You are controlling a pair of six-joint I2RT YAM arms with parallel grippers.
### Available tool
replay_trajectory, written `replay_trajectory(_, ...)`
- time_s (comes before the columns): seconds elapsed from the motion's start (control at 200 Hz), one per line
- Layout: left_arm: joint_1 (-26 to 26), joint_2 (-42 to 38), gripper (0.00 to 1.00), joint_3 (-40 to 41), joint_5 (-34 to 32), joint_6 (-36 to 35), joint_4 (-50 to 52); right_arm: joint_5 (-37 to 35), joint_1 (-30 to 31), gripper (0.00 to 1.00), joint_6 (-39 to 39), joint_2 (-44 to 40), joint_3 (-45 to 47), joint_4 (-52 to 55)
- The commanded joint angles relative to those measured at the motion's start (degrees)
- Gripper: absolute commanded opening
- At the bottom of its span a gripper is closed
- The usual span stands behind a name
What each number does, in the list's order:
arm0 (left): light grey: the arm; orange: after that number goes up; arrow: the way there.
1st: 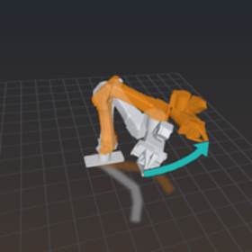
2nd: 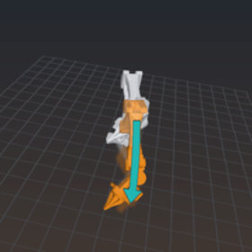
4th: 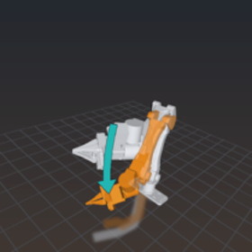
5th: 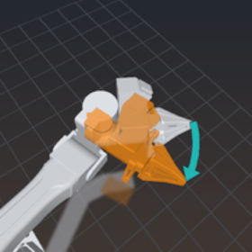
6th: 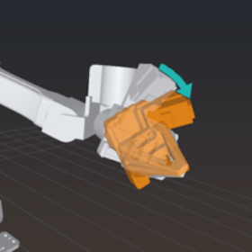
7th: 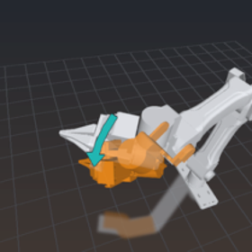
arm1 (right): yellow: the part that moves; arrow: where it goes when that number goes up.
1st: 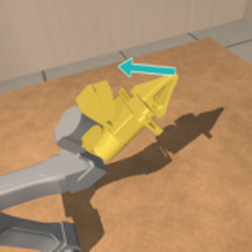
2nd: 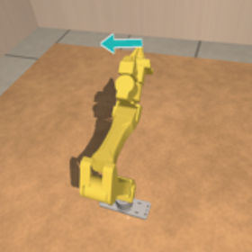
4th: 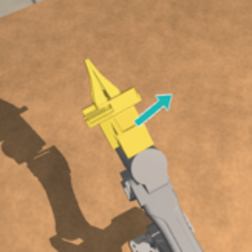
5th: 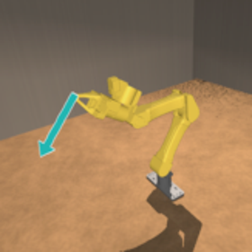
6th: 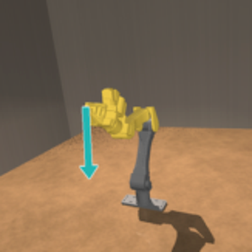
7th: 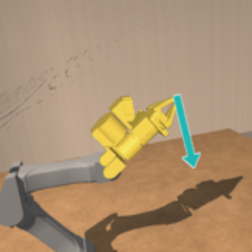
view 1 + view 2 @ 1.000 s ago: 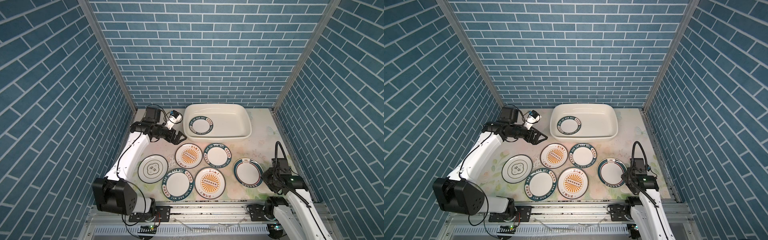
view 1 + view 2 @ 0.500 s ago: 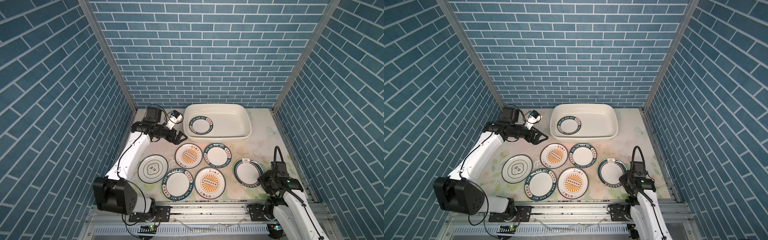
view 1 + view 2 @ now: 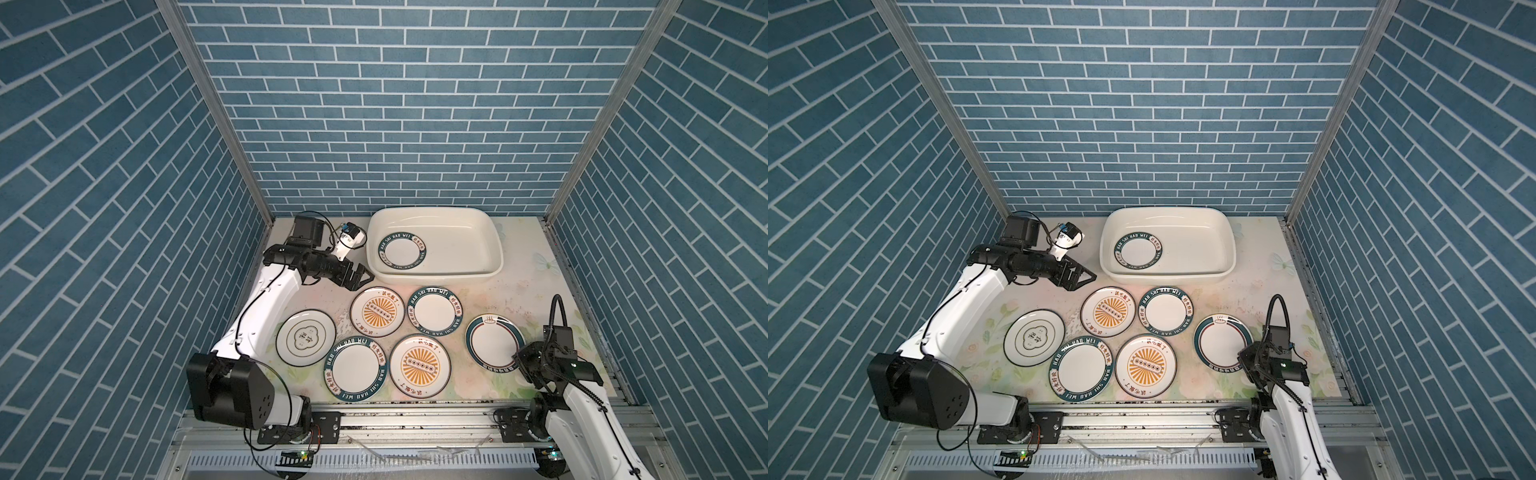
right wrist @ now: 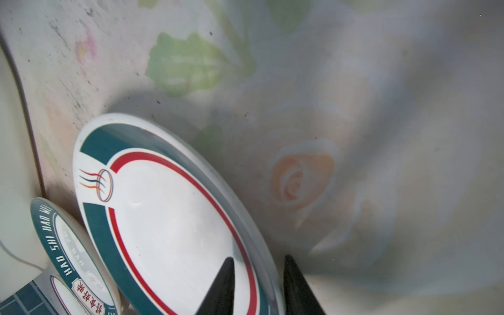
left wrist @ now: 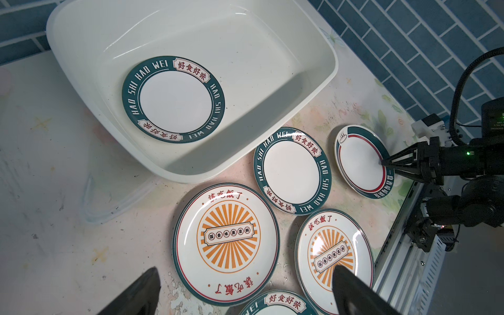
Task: Place the plates into the plastic bin on the countertop
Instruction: Pick up the plate from the bottom-right of the table.
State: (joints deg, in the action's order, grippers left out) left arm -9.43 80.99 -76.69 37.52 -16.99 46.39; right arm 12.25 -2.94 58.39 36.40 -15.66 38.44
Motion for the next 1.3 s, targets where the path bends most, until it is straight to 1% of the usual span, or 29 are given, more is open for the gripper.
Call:
replay_trajectory(0.0,-0.5,-1.1,1.0,0.8,-0.1,-0.2,-0.2,0.9,-0.6,0.3,-1.2,-0.7,1.0,-0.1)
replay_trajectory(0.315,-0.5,-0.6,1.0,0.4,0.2,0.5,-0.4,1.7,-1.8,0.23,-2.5,-2.4,3.0,-1.3)
replay_trajectory(0.575,-0.5,-0.4,1.0,0.0,1.0,2.0,-1.3,2.3,-2.6,0.2,-2.5,-3.8,4.8,-2.5)
replay_trajectory(1.015,-0.6,0.2,1.0,-1.0,0.7,2.0,-0.6,2.5,-3.1,0.14,-4.1,-8.3,4.7,1.2)
replay_trajectory(1.29,-0.8,0.5,1.0,-2.2,0.0,2.0,0.2,3.7,-3.2,0.12,-4.6,-12.2,4.7,2.4)
